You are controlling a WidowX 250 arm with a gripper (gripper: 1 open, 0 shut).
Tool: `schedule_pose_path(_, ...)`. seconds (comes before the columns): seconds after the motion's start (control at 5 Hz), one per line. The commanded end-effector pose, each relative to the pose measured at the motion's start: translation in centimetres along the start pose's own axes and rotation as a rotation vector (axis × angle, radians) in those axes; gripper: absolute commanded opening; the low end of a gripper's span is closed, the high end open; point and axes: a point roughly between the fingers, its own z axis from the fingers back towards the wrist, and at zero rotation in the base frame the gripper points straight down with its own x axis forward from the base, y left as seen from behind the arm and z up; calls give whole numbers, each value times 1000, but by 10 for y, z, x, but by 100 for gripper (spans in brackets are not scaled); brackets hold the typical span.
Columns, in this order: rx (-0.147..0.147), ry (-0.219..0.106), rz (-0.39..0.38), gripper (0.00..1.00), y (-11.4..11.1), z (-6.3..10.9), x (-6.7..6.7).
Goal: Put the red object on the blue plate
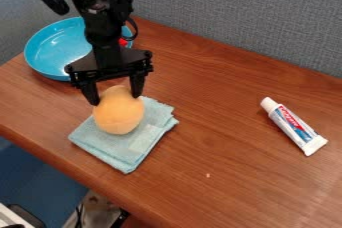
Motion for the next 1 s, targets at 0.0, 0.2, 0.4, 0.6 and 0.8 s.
schedule_pose_path(0.0,18,12,21,100,7,-9,2)
schedule_pose_path(0.2,35,31,32,100,8,-18,2)
schedule_pose_path(0.4,50,49,44,100,9,-26,1)
schedule_pose_path(0.6,63,68,57,100,9,-34,0)
schedule_pose_path(0.8,75,87,69,100,9,-42,-1)
